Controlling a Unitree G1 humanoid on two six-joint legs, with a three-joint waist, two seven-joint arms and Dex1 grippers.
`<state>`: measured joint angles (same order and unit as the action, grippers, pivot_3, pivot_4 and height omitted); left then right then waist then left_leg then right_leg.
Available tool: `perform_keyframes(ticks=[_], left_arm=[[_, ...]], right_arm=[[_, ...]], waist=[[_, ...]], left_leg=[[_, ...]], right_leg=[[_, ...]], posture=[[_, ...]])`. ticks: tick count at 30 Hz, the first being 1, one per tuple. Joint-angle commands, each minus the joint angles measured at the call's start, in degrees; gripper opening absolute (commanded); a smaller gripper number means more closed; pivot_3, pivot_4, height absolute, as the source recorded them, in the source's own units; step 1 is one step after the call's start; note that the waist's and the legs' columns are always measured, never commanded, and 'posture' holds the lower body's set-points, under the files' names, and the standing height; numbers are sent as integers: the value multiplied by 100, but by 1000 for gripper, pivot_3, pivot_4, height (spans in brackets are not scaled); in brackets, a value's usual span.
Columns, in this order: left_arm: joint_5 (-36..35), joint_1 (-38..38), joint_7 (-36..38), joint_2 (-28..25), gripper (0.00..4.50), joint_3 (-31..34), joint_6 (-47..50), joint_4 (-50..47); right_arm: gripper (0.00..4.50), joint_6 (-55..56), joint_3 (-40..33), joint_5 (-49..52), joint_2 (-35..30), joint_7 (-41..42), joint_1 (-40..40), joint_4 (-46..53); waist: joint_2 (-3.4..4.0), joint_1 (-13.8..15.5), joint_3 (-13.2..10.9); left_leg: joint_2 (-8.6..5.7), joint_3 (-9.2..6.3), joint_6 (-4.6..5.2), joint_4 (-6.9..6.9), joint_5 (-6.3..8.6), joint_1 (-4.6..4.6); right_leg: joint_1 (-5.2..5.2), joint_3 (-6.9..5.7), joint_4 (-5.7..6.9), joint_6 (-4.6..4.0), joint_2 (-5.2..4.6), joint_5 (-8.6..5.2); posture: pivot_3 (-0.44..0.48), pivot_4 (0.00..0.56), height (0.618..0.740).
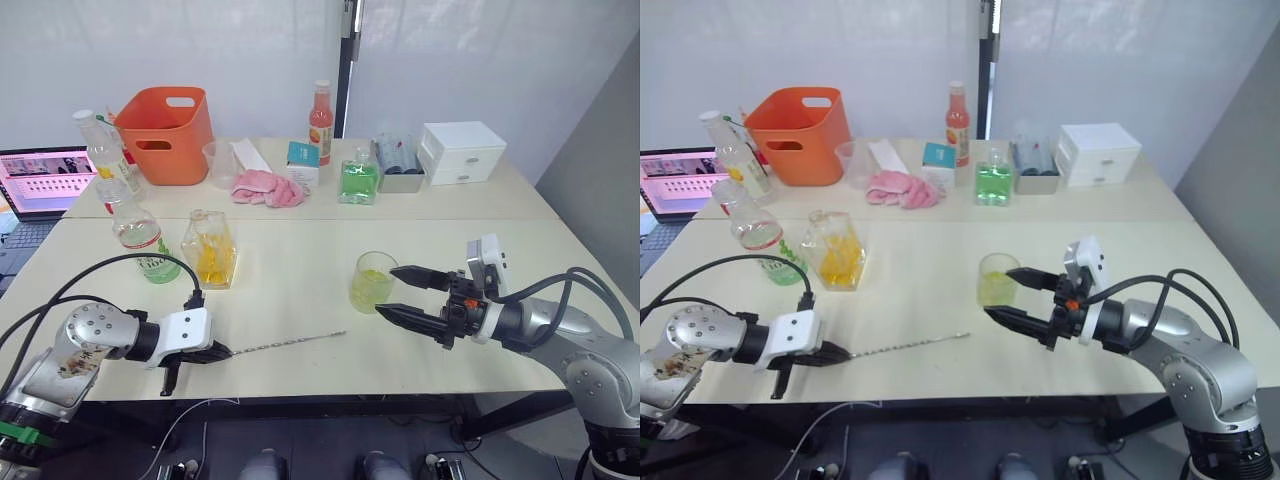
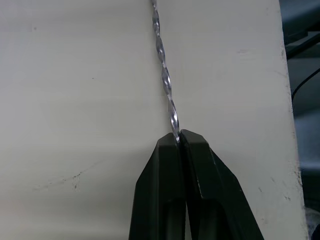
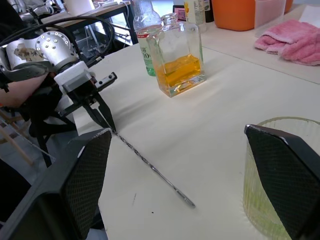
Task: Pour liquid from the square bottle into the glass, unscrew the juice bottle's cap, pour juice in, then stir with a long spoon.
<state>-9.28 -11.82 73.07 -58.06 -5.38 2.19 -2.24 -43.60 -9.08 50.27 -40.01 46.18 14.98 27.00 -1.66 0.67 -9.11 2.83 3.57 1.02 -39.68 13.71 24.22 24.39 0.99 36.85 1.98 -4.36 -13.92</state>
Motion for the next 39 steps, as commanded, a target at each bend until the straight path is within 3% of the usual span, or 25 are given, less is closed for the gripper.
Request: perform_keyframes(ticks=[1,8,13,20,23,30,39], left_arm=[[-92,-161,179,-5,938,-22,273,110],[-611,-403,512,-151,3244,225,1090,-87],[-746,-278,656,-274,3244,209,1431,-329],[-340,-175,219,-20,3244,-76,1504,-367],[-41,-214,81,26,2451,-247,1440,-250],[101,-216,406,-109,127,-401,1311,-108],[-198,-524,807,-55,44,-120,774,228]], right_arm=[[4500,40,-88,96,-13,-25,37,183],[4500,36,-82,102,16,-92,-15,201],[4500,16,-124,151,25,-168,-97,262],[4500,-25,-183,232,-5,-231,-122,324],[4500,-37,-193,251,-9,-249,-128,340],[4500,-31,-196,269,-12,-288,-125,348],[4500,4,-201,274,-10,-330,-194,383]], waist=[[0,-1,0],[-1,-1,0],[0,-6,0],[-1,3,0],[-1,10,0],[1,-25,1],[1,-16,1]], left_leg=[[0,1,0,0,0,-1],[-1,-1,0,-4,0,2],[0,-2,0,-3,0,0],[-1,-2,0,-4,0,0],[-3,-3,0,-6,0,-2],[-2,-1,0,-3,0,-7],[-1,-1,0,-3,0,-6]], right_leg=[[0,0,1,0,0,0],[-1,0,4,5,0,-1],[0,0,6,5,2,-1],[-1,1,8,5,2,-1],[-5,1,9,6,1,-1],[-5,3,12,5,2,-2],[-3,3,14,5,3,-2]], posture=[[0,150,715],[0,150,715],[0,150,715],[0,150,715],[0,150,715],[0,150,715],[0,150,715]])
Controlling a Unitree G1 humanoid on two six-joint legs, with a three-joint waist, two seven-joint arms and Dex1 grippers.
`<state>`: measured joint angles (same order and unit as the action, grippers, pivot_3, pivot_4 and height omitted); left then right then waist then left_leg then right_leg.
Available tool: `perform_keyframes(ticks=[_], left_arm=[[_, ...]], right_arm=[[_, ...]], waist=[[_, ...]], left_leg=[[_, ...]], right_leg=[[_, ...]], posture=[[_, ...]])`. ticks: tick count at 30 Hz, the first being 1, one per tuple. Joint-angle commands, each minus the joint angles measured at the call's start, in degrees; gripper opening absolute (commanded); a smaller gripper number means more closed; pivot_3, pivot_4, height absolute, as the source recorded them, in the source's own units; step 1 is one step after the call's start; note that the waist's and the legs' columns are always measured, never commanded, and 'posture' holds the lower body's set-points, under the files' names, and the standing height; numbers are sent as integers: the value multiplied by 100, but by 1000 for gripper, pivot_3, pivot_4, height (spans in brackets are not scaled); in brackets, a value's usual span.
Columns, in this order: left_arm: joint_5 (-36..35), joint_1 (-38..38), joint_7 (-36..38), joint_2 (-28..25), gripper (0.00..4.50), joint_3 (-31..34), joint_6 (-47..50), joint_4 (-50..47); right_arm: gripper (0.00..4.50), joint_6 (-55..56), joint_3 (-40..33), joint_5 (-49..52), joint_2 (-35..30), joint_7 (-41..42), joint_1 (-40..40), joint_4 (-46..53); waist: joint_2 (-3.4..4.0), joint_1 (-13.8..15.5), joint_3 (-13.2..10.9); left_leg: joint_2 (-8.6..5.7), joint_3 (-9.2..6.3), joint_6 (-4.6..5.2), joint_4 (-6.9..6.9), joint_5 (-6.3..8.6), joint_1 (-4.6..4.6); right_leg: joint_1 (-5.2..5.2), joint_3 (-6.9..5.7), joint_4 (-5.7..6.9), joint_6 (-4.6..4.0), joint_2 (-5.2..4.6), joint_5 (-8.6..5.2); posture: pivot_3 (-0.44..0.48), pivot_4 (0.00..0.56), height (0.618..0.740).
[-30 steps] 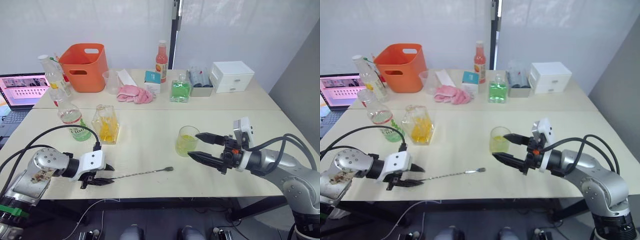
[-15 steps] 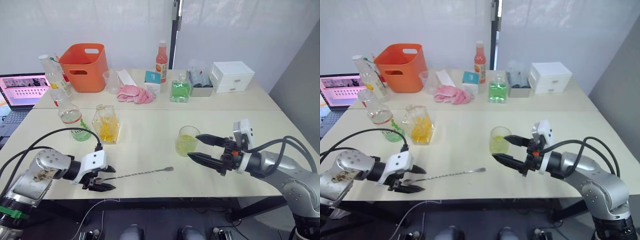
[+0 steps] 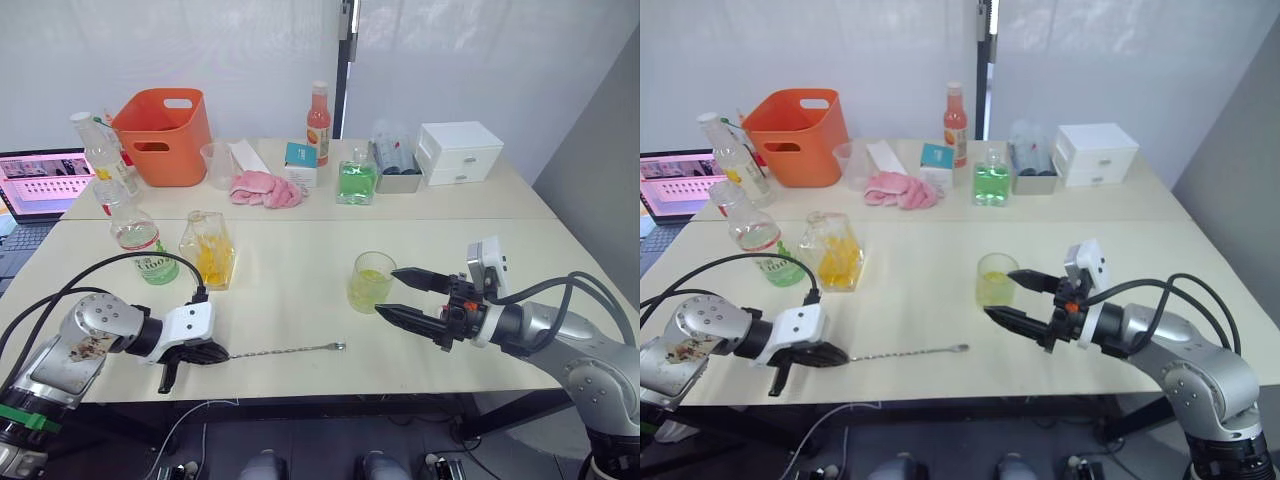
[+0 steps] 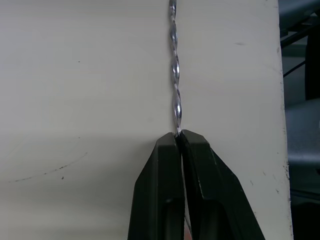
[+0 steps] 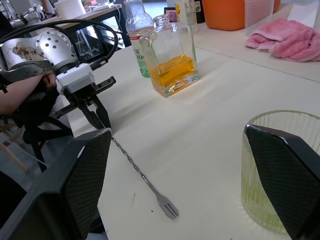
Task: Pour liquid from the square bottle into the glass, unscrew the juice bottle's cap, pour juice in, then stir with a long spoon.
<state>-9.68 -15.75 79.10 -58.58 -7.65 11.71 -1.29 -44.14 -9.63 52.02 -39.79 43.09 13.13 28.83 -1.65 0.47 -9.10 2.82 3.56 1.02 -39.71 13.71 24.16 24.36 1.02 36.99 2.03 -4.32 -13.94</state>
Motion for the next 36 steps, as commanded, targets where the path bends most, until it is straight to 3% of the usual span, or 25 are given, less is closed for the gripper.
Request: perform_keyframes(ticks=[1,6,10,14,19,24,28,36], left_arm=[[-187,-170,236,8,44,133,-221,175],[-1732,-458,672,-4,44,804,1221,-276],[-2240,-473,571,60,44,1077,1800,-503],[-3099,-666,-51,472,44,1440,2701,-876],[-4064,-943,-1342,1392,44,1742,3554,-1531],[-4389,-869,-2029,1783,44,1747,3796,-2020],[-4427,-805,-2176,1808,44,1712,3784,-2154],[-4341,-838,-2159,1736,44,1623,3709,-2121]], right_arm=[[4500,58,-150,101,-32,-24,-16,205],[4500,57,-419,165,-68,-144,-185,188],[4500,80,-715,177,-148,-184,-337,67],[4500,-102,-1011,644,-97,-332,-438,134],[4500,-419,-607,2060,429,-1317,115,606],[4500,-423,-60,2763,1099,-2612,807,507],[4500,-327,23,3246,1397,-3255,1242,99],[4500,-417,59,3639,1418,-3479,1610,-386]], waist=[[0,6,0],[-4,20,-2],[-4,14,-2],[-4,18,-2],[-6,-9,-3],[-6,-105,-3],[-6,-100,-3],[-6,-77,-3]], left_leg=[[0,0,0,-1,0,0],[0,-4,0,-7,0,9],[-4,-9,0,-7,0,6],[-3,-11,0,-8,0,5],[-5,-26,0,-15,-1,4],[-3,-52,-1,-8,-1,1],[-11,-51,-1,-9,-2,2],[-11,-27,-1,-9,-2,3]], right_leg=[[0,-1,0,0,0,0],[2,-3,1,2,0,0],[-3,0,2,10,-3,-3],[-4,-1,4,10,2,-3],[-9,3,8,14,1,-1],[-7,7,12,12,8,0],[-9,7,11,12,1,0],[-7,5,10,12,1,0]], posture=[[0,150,715],[0,150,715],[0,150,715],[0,150,715],[0,150,715],[0,150,715],[0,150,715],[0,150,715]])
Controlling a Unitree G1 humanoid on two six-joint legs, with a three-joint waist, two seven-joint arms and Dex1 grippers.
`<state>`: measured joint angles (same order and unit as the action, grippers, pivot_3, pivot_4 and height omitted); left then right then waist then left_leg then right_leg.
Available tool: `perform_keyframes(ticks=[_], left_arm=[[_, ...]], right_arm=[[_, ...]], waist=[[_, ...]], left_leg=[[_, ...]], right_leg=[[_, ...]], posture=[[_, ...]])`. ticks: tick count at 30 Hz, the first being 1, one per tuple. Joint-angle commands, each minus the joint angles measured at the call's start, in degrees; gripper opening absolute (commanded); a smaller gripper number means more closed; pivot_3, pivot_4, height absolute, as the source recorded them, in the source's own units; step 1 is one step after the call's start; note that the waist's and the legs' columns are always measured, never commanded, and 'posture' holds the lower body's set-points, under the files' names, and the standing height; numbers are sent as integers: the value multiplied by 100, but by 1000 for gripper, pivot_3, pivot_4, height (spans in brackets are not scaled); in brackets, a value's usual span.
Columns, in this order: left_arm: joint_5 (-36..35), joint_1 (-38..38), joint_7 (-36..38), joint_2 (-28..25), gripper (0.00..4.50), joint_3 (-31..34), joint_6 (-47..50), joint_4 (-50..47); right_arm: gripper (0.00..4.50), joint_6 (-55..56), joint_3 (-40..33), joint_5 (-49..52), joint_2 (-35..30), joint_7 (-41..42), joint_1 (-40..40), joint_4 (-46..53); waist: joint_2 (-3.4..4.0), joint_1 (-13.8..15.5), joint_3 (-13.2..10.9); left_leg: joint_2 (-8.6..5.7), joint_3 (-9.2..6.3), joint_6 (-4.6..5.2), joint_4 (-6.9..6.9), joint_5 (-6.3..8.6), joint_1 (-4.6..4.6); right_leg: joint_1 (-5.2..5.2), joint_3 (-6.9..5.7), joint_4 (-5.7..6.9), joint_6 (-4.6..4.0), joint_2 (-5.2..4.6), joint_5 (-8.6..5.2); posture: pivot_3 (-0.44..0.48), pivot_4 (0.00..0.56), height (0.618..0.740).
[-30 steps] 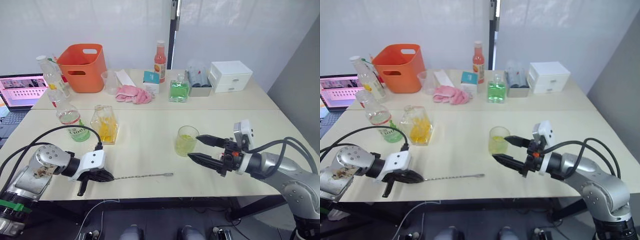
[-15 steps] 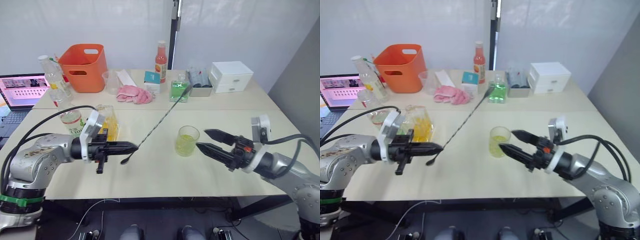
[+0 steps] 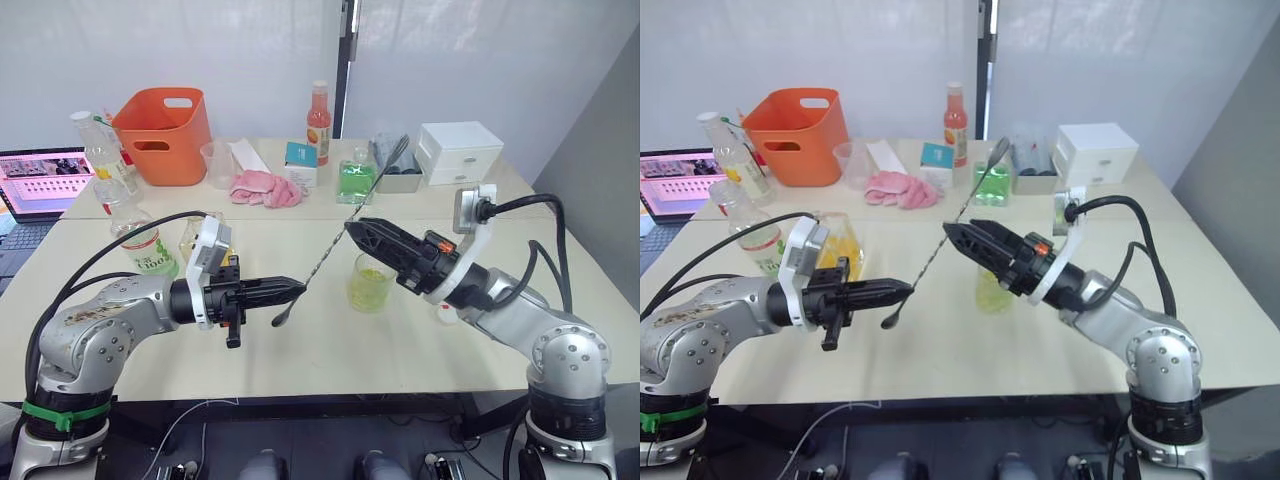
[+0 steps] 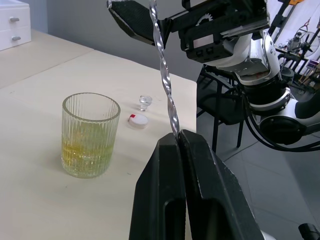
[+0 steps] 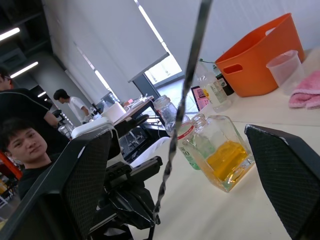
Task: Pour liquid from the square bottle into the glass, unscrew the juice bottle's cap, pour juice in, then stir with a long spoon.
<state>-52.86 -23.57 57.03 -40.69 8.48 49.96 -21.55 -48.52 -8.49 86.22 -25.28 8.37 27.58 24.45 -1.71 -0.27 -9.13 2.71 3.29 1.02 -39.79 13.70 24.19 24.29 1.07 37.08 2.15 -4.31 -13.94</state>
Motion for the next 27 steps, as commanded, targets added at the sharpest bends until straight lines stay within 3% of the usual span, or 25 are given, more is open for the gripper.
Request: perform_keyframes(ticks=[1,2,3,5,16,27], left_arm=[[-25,-58,48,-54,44,5,-119,-94],[-26,-58,47,-56,44,2,-122,-94],[-32,-53,42,-61,0,-2,-118,-113],[-38,-47,39,-71,0,-11,-115,-136],[72,-6,64,-134,0,-49,-224,-137],[290,-117,29,-184,0,-101,-298,9]], right_arm=[[4500,22,-48,232,-40,-13,179,38],[4500,23,-45,243,-46,-18,185,32],[4109,33,-38,267,-30,-16,201,28],[3797,44,-26,298,-9,-10,225,21],[35,74,27,326,-25,-12,238,-27],[35,111,23,91,-50,64,187,-131]], waist=[[0,-5,0],[0,-5,0],[0,-4,0],[0,-5,0],[0,-4,0],[0,-3,0]], left_leg=[[1,1,0,0,0,0],[1,1,0,0,0,0],[1,0,0,1,0,0],[1,1,0,0,0,1],[1,1,0,0,0,1],[2,2,0,1,0,2]], right_leg=[[0,0,0,0,1,0],[0,0,0,0,1,0],[0,-1,0,0,2,0],[0,0,0,0,0,0],[0,0,-1,0,0,0],[2,0,-2,0,0,0]], posture=[[0,150,715],[0,150,715],[0,150,715],[0,150,715],[0,150,715],[0,150,715]])
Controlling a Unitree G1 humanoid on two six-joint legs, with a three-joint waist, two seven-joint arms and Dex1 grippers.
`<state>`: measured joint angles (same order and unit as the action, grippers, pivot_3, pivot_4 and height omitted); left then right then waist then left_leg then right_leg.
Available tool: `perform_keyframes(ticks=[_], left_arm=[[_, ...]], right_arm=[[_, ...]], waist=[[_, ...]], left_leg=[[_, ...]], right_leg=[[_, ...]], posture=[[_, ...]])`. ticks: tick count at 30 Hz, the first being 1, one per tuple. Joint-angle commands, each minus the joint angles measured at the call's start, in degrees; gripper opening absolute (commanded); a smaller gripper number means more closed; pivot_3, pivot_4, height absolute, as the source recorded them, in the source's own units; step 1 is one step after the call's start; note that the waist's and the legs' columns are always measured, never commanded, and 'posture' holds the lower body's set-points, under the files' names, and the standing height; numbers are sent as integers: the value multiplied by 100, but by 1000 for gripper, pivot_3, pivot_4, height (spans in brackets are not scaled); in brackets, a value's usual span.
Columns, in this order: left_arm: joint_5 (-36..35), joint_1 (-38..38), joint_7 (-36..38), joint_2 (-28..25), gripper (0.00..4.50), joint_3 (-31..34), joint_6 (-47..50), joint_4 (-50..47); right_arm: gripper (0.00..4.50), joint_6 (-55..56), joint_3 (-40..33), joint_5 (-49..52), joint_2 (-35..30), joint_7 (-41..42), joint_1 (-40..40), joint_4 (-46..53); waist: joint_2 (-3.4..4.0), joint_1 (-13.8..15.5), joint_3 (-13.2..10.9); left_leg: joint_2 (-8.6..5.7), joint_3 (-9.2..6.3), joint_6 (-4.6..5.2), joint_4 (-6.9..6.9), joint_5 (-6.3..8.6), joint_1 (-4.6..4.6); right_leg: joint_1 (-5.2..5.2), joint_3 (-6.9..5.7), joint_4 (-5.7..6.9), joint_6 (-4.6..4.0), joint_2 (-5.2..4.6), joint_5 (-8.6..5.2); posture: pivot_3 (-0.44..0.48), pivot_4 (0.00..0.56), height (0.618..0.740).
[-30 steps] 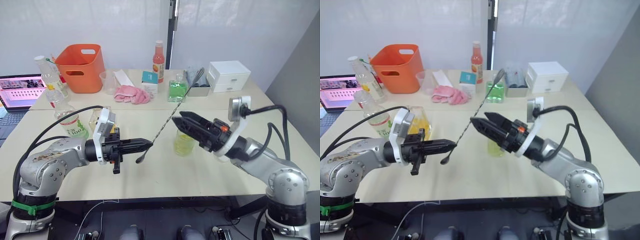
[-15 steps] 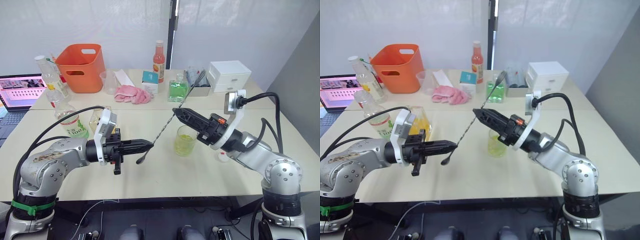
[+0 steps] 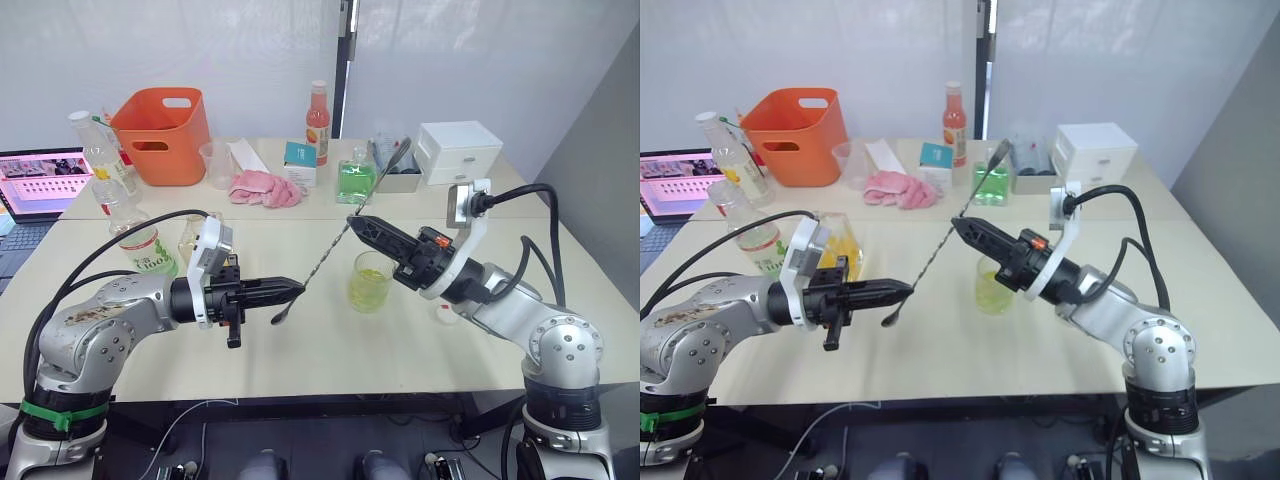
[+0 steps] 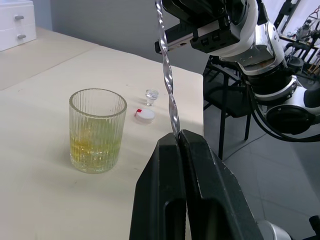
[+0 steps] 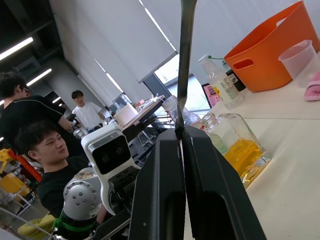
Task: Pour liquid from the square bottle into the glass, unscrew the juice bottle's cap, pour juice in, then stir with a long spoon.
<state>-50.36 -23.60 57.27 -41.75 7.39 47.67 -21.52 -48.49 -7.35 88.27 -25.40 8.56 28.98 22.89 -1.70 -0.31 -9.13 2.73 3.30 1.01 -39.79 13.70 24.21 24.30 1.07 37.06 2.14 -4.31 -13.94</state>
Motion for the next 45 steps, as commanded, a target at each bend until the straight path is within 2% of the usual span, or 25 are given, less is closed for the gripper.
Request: perform_keyframes(ticks=[1,4,11,17,18,24,27,31,37,45], left_arm=[[39,-136,-4,-80,0,-1,-53,25],[-80,-298,-159,75,0,63,25,183],[-111,-281,-112,232,2276,23,-14,213],[133,-182,-95,240,4289,8,-248,232],[190,-182,-117,249,4477,-6,-313,243],[466,-153,-182,327,4477,-120,-593,281],[657,-82,-143,362,4477,-221,-779,282],[768,-138,-220,540,4477,-332,-884,356],[920,-179,-196,634,4477,-432,-1022,482],[976,-226,-182,678,4477,-481,-1017,508]], right_arm=[[35,110,-93,-142,-36,52,47,16],[35,140,-157,-296,-64,73,93,-94],[0,175,-363,-451,-186,-31,291,-216],[0,289,-891,-619,-570,99,439,-369],[0,277,-969,-642,-688,130,487,-379],[0,40,-1213,-725,-1481,320,760,-405],[0,26,-1142,-874,-1625,411,734,-378],[0,101,-760,-1829,-1874,647,538,-229],[0,302,-304,-2883,-1823,825,483,78],[0,695,163,-3926,-1208,1095,662,-254]], waist=[[0,2,0],[0,9,0],[0,-1,0],[0,11,0],[0,14,0],[2,14,-1],[1,17,-1],[2,19,-1],[2,19,-1],[2,15,-1]], left_leg=[[0,0,0,0,0,0],[0,0,0,0,0,0],[0,0,0,2,0,3],[-1,2,0,2,0,4],[-1,2,0,2,0,4],[-1,5,0,4,0,5],[-1,6,1,4,0,4],[-1,6,1,4,0,5],[-2,6,1,4,0,8],[-2,6,1,3,0,8]], right_leg=[[0,0,0,0,0,0],[-1,0,-1,0,0,0],[3,0,-2,0,0,0],[2,0,-4,0,-2,0],[2,0,-4,0,-2,0],[3,1,-6,0,-2,0],[0,1,-10,0,-1,0],[1,2,-9,0,-1,0],[5,2,-9,0,-2,0],[6,2,-8,1,-2,0]], posture=[[0,150,715],[0,150,715],[0,150,715],[0,150,715],[0,150,715],[0,150,715],[0,150,715],[0,150,715],[0,150,715],[0,150,715]])
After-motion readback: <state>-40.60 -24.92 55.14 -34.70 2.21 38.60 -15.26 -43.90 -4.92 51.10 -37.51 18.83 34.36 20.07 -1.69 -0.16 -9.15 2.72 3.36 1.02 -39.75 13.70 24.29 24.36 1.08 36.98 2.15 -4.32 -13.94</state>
